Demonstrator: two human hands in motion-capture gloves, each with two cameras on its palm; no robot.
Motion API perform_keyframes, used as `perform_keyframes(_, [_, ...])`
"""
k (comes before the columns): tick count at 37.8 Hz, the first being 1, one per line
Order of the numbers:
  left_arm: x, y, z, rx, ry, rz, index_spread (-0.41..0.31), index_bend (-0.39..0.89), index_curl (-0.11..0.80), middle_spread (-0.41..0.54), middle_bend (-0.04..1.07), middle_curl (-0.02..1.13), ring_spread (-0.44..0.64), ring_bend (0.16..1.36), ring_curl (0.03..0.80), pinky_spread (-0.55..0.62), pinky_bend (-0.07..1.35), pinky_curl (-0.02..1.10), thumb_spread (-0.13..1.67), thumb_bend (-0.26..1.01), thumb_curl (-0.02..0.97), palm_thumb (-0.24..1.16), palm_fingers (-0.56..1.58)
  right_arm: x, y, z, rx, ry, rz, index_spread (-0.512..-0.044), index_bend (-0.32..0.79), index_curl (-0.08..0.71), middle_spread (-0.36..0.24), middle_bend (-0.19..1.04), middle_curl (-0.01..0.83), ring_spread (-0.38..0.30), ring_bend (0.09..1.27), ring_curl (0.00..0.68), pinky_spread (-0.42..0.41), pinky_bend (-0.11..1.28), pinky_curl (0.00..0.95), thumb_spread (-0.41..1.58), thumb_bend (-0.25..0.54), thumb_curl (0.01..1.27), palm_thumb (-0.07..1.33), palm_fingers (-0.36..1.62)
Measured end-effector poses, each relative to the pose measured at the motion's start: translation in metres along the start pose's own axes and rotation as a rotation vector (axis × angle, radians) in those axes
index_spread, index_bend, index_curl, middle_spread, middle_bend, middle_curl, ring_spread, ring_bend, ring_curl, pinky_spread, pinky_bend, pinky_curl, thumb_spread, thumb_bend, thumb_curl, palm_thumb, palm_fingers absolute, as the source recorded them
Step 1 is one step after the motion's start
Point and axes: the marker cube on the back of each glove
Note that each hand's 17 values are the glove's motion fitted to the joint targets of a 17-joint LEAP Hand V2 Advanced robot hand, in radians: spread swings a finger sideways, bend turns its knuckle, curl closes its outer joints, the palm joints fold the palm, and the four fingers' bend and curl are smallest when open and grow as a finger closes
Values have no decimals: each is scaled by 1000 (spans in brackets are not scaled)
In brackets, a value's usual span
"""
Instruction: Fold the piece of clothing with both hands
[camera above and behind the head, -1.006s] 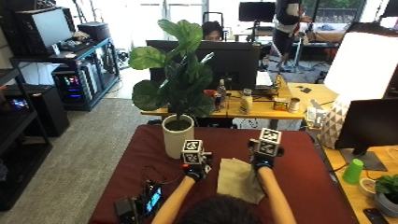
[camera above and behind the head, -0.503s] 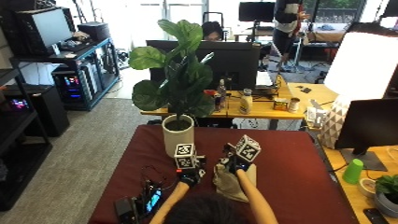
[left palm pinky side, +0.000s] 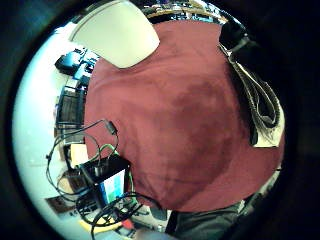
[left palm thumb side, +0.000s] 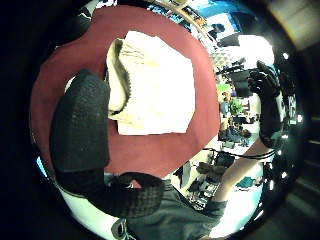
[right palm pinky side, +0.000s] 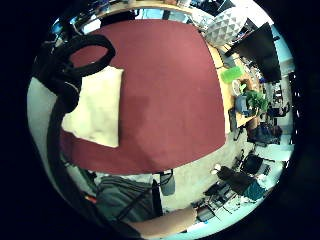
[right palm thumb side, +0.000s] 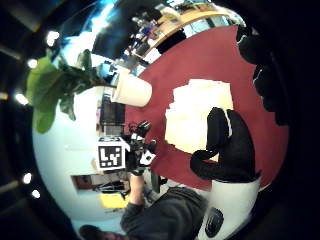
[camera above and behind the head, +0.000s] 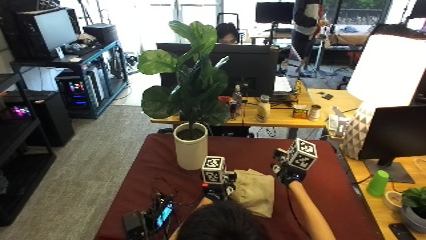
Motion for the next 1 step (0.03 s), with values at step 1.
perform_keyframes(1, [1,0,-1,0,-2,3,-80,171,391,-11,154,324,37,479,340,100,241,372,1485,60,207,163,481,2,0,0,0,4,2,-232,44,45,-109,404,503,-159,768,431,-198,740,395,1178,-13,482,879,982])
